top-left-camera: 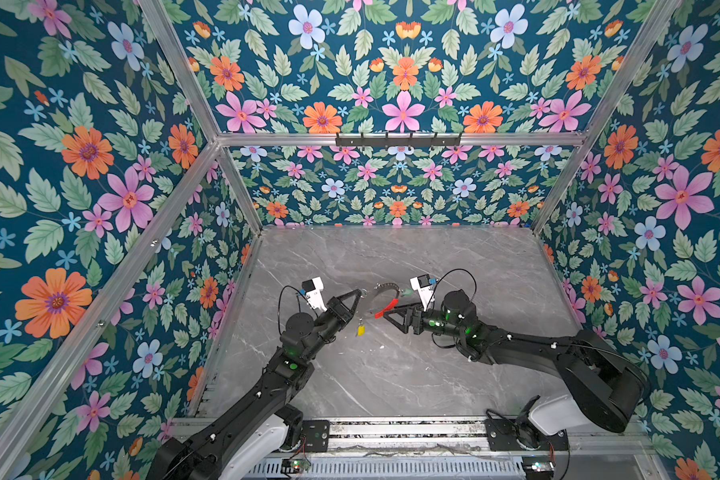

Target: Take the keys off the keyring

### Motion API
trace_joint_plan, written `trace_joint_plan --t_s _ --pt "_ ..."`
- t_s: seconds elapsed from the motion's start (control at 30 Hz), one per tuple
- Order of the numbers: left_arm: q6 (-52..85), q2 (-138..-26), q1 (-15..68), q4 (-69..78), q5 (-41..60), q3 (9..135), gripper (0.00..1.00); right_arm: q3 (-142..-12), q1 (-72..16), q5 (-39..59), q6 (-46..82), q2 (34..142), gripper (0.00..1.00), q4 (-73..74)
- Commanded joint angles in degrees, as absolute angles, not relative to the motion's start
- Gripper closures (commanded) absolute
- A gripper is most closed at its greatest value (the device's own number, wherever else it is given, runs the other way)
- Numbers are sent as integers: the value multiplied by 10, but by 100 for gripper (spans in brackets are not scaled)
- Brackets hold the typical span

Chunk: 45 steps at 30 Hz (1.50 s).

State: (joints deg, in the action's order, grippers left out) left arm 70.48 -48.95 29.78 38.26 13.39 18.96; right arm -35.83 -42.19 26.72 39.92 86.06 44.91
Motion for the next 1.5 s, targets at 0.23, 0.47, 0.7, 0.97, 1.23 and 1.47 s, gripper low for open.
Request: trace_joint_plan --t_s 0.23,0.47,0.7,0.97,1.23,1.47 --pt "744 -488 317 449 120 184 100 -366 -424 255 398 877 23 530" --pt "757 -489 320 459 118 177 100 -371 -423 259 396 870 32 548" --pt "769 -495 322 470 121 173 100 -368 -423 250 369 840 43 518" --pt "775 -506 323 480 122 170 100 -362 -424 245 358 813 65 483" --pt "772 -512 326 481 136 175 100 -368 -424 250 357 790 86 426" --pt "739 -493 326 445 151 183 79 -388 -419 286 355 773 100 351"
